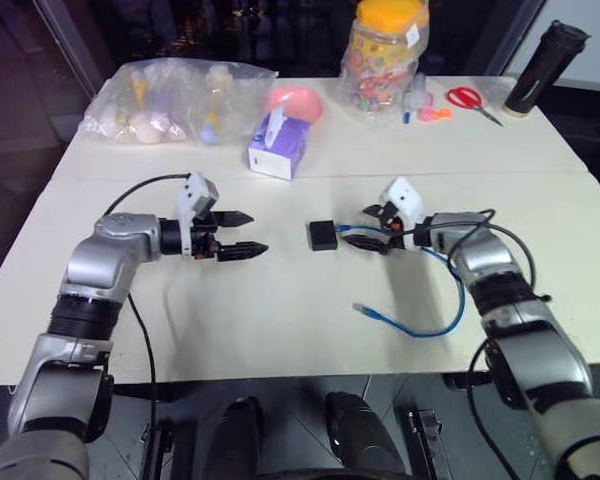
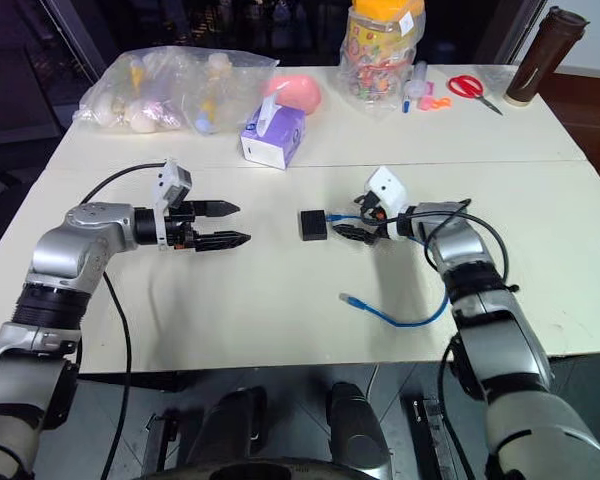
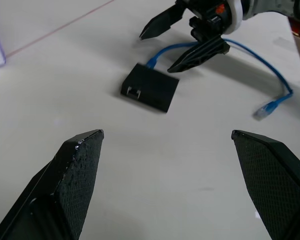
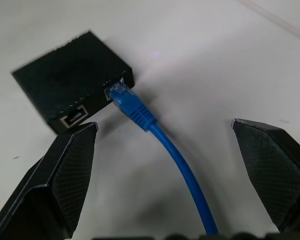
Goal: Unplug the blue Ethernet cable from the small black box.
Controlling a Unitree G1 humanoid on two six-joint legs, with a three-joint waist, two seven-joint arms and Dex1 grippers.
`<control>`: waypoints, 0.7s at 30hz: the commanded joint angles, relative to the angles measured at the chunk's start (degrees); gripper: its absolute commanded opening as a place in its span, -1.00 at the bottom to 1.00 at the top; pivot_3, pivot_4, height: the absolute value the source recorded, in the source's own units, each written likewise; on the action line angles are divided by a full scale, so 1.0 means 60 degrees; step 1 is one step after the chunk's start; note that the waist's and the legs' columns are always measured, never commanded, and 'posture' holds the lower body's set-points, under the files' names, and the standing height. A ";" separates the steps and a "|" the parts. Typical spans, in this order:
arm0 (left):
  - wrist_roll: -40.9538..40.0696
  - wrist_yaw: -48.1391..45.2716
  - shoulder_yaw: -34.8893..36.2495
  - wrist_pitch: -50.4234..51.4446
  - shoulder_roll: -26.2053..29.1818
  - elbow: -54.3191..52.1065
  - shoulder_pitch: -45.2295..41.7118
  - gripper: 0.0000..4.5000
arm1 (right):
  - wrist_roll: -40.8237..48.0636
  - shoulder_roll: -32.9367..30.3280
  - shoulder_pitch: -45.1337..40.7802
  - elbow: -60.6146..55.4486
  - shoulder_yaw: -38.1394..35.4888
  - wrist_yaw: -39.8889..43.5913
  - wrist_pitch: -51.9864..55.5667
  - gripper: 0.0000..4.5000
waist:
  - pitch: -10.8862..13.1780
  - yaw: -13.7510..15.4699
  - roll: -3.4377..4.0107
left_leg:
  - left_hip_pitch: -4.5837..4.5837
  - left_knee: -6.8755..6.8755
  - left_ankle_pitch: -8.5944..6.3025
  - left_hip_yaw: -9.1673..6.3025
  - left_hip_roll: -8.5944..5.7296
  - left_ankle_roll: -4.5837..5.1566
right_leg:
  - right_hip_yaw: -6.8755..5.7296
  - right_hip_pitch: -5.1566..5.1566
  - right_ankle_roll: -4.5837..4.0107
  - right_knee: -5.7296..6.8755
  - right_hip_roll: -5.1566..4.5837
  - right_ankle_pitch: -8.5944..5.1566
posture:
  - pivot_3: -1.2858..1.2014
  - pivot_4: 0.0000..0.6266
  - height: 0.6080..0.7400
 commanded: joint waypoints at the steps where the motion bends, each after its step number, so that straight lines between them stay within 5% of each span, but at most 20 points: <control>1: -0.0151 0.0571 0.0449 0.0186 -0.0023 -0.1025 0.0586 0.91 | -0.0977 0.0526 -0.0954 0.1888 0.0419 0.0185 -0.1144 1.00 | 0.0000 -0.0036 -0.0001 | -0.0003 -0.0001 -0.0002 0.0001 0.0000 0.0003 | -0.0001 -0.0001 0.0000 -0.0002 -0.0001 0.0000 | 0.03 -0.52 0.98; 4: -0.0181 0.0942 0.0711 0.0295 -0.0029 -0.1388 0.0999 0.92 | -0.1399 0.0838 -0.1341 0.2800 0.0454 0.0329 -0.1607 0.60 | -0.0004 -0.0148 -0.0007 | 0.0013 0.0003 -0.0003 0.0000 0.0001 0.0002 | 0.0000 0.0009 -0.0002 0.0008 0.0001 0.0001 | 0.03 -0.52 0.98; 11: -0.0090 0.1226 0.0787 0.0201 -0.0145 -0.1334 0.1200 0.92 | -0.2029 0.0977 -0.1587 0.3175 0.0463 0.0727 -0.2370 -0.99 | -0.0004 -0.0151 -0.0006 | 0.0105 0.0038 0.0008 -0.0005 0.0001 -0.0012 | 0.0003 0.0092 -0.0014 0.0060 0.0011 0.0001 | 0.03 -0.52 0.98; 16: -0.0734 0.0803 0.0784 0.0669 -0.0949 -0.0311 0.0052 0.92 | -0.3889 0.0171 -0.1300 0.2298 0.1531 -0.1304 -0.4708 -0.99 | -0.0005 -0.0069 -0.0007 | 0.0145 0.0039 0.0010 -0.0004 -0.0001 -0.0017 | 0.0006 0.0131 -0.0039 0.0059 0.0009 -0.0014 | 0.03 -0.52 0.98; 21: -0.0834 -0.0387 0.0691 0.0787 -0.1719 0.2695 -0.2224 0.92 | -0.5254 -0.0938 -0.0738 -0.0108 0.1653 -0.3939 -0.6722 -0.99 | -0.0003 0.0073 -0.0006 | 0.0065 0.0060 0.0033 -0.0013 -0.0017 -0.0053 | 0.0004 0.0080 -0.0012 0.0048 0.0001 0.0003 | 0.03 -0.52 0.98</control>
